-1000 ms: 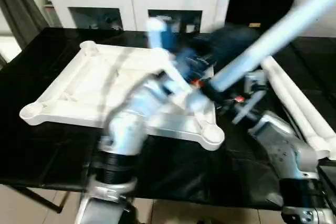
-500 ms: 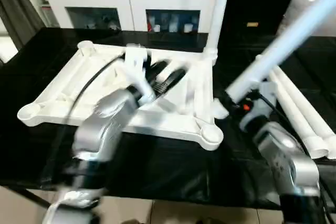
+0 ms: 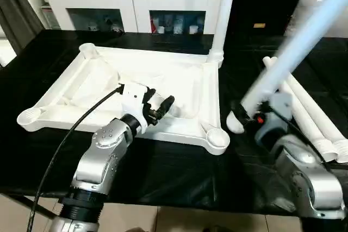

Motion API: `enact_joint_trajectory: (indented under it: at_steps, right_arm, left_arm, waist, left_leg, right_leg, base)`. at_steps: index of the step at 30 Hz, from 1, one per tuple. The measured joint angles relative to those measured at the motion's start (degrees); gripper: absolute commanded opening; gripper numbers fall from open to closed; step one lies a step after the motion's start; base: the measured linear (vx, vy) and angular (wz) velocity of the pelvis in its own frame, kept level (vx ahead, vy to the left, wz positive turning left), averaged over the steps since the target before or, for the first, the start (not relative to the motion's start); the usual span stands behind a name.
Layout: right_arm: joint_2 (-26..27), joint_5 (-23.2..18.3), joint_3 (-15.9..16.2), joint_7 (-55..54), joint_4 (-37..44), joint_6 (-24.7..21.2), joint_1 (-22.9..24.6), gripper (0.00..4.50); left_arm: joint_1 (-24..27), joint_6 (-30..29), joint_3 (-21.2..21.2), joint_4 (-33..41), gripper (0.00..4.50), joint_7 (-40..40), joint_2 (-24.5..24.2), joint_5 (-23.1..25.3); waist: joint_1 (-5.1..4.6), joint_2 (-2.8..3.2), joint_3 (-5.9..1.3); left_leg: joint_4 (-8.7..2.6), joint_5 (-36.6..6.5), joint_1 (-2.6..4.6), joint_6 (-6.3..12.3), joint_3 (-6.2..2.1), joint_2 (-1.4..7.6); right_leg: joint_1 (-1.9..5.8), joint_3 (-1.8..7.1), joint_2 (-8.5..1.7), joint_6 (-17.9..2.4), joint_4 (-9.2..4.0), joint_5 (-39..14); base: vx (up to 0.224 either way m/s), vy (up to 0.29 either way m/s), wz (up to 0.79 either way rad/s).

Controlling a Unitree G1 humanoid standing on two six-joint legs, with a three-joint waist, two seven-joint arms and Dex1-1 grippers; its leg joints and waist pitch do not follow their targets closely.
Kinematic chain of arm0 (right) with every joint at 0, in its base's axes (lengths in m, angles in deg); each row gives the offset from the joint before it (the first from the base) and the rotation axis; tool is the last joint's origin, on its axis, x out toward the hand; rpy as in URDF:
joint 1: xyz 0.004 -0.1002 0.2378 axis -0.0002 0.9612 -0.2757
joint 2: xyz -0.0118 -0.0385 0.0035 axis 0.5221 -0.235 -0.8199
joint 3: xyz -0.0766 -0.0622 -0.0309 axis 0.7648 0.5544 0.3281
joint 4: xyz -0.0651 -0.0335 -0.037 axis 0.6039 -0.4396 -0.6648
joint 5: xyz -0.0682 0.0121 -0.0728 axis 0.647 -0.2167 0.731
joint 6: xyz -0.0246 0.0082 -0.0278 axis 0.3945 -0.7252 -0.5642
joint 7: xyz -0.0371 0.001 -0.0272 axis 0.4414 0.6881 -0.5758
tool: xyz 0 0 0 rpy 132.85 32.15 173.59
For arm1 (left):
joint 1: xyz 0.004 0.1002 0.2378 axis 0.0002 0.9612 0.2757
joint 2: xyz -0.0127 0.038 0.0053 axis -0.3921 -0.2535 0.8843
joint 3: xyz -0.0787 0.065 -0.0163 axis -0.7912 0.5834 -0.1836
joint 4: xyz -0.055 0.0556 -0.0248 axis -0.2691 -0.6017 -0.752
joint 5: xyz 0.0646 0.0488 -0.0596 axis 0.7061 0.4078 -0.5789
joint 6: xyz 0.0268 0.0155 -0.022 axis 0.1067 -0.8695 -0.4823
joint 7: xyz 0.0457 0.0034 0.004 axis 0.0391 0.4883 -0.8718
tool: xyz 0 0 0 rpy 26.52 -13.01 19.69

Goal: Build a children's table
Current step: Rotate table base

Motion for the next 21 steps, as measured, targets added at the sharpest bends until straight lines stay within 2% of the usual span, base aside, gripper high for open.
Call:
enact_joint_trajectory:
  at_steps: [5,7,9,12,14,16,21]
  right_arm:
    - [0.21,-5.30,-1.01,4.86,-0.15,-1.38,-0.07,1.89]
    - [-0.54,-5.77,-0.99,6.98,-0.75,0.44,-0.08,1.89]
    - [-1.34,-5.71,-1.19,7.64,-1.44,2.20,-0.08,1.89]
    - [-2.13,-5.52,-2.14,8.27,-3.20,2.96,-0.18,1.89]
    - [-3.37,-5.52,-2.17,9.07,-3.32,2.68,-0.17,1.89]
    - [-4.08,-5.72,-2.44,10.01,-3.31,2.52,-0.17,1.89]
    - [-4.81,-6.16,-2.91,11.55,-3.33,2.63,-0.01,1.89]
  left_arm:
    - [-2.70,2.33,5.15,-3.66,3.18,9.37,-3.76,1.46]
    - [-5.30,4.26,8.42,-7.31,3.18,15.91,-6.32,2.93]
    - [-6.79,5.92,10.21,-9.75,2.93,19.97,-7.34,4.27]
    - [-11.28,10.33,14.60,-17.85,2.82,27.97,-8.92,7.83]
    - [-13.05,11.33,15.97,-21.18,2.51,31.33,-8.99,8.71]
    - [-14.69,11.69,17.02,-23.70,2.41,34.27,-8.93,8.89]
    - [-20.15,15.75,18.15,-31.93,1.94,37.23,-8.10,10.59]
  waist:
    - [0.22,-0.04,0.00]
    - [0.23,-0.04,0.00]
    - [0.14,-0.04,0.00]
    - [0.09,0.00,-0.01]
    - [0.08,0.03,-0.01]
    - [0.05,0.03,-0.01]
    - [0.04,0.16,-0.03]
  left_leg:
    - [-0.01,0.02,-0.04,0.05,0.00,0.00]
    - [-0.03,0.11,-0.03,0.19,0.01,0.00]
    - [-0.04,0.10,-0.03,0.19,0.04,0.00]
    - [-0.04,0.10,0.00,0.17,0.06,-0.01]
    - [-0.04,0.10,0.00,0.17,0.06,-0.01]
    - [-0.05,0.10,0.01,0.17,0.07,-0.01]
    - [-0.05,0.11,0.03,0.18,0.07,0.00]
  right_leg:
    - [-0.02,0.00,0.00,-0.24,0.00,0.14]
    - [-0.03,0.01,0.00,-0.26,0.00,0.16]
    - [-0.02,0.03,-0.01,-0.27,0.00,0.16]
    - [-0.02,0.04,-0.01,-0.27,0.01,0.17]
    - [-0.02,0.05,-0.02,-0.29,0.01,0.18]
    - [-0.02,0.04,-0.02,-0.30,0.02,0.19]
    - [0.00,0.03,-0.02,-0.34,0.04,0.21]
  base:
    - [0.000,0.000,0.00]
    - [0.000,0.000,0.00]
    - [0.000,0.000,0.00]
    - [0.000,0.000,0.00]
    - [0.000,0.000,0.00]
    - [0.000,0.000,0.00]
    - [0.000,0.000,0.00]
